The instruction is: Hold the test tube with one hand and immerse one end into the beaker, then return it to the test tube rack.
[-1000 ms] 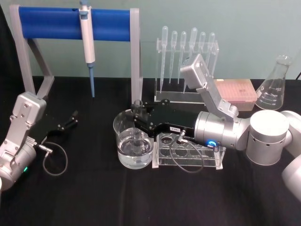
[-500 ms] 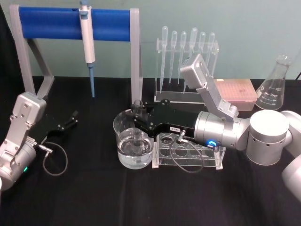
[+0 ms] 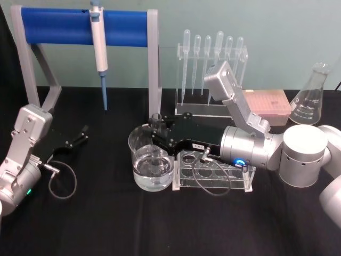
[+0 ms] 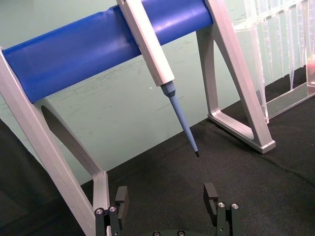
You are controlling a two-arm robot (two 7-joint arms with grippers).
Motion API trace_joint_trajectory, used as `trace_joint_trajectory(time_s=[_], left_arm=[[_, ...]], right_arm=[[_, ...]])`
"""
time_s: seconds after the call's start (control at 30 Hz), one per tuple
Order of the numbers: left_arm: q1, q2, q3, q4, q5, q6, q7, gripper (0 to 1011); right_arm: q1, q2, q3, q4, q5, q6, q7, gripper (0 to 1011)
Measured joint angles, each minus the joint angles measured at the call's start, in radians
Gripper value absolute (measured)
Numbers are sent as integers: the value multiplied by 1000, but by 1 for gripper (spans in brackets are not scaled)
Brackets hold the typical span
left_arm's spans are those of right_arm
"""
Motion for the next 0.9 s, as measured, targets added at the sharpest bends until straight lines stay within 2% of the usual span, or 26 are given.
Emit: trace_joint_trajectory(time_s=[0.9], left_arm=[[0, 0, 0, 0, 0, 0, 0, 1000]], right_arm=[[0, 0, 0, 0, 0, 0, 0, 226]])
